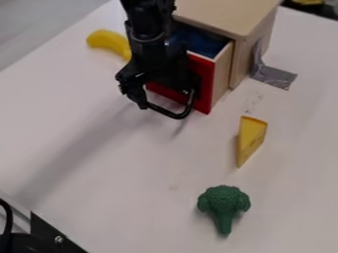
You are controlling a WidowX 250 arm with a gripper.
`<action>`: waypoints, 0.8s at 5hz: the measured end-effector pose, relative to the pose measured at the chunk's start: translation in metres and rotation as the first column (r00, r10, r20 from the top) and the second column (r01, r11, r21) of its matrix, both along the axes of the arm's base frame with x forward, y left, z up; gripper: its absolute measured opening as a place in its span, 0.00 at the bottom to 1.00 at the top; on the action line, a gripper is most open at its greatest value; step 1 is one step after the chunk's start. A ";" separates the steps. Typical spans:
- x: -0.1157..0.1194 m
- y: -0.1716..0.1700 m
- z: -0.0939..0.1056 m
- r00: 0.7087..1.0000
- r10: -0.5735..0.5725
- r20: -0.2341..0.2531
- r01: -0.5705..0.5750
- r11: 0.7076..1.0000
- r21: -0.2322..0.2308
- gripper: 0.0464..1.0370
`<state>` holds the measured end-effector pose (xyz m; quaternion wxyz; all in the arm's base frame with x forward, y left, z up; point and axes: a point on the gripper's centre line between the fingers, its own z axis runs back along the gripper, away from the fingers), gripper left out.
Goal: Close the drawer
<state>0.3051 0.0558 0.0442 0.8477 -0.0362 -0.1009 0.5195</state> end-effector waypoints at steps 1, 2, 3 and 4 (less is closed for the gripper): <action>0.006 -0.001 0.000 1.000 0.004 0.007 -0.004 1.000 0.006 0.96; 0.010 0.000 0.000 1.000 0.004 0.010 -0.004 1.000 0.009 0.96; 0.015 0.001 0.000 1.000 0.017 0.016 -0.017 1.000 0.014 0.96; 0.024 0.003 0.000 0.999 0.028 0.024 -0.029 0.999 0.023 0.96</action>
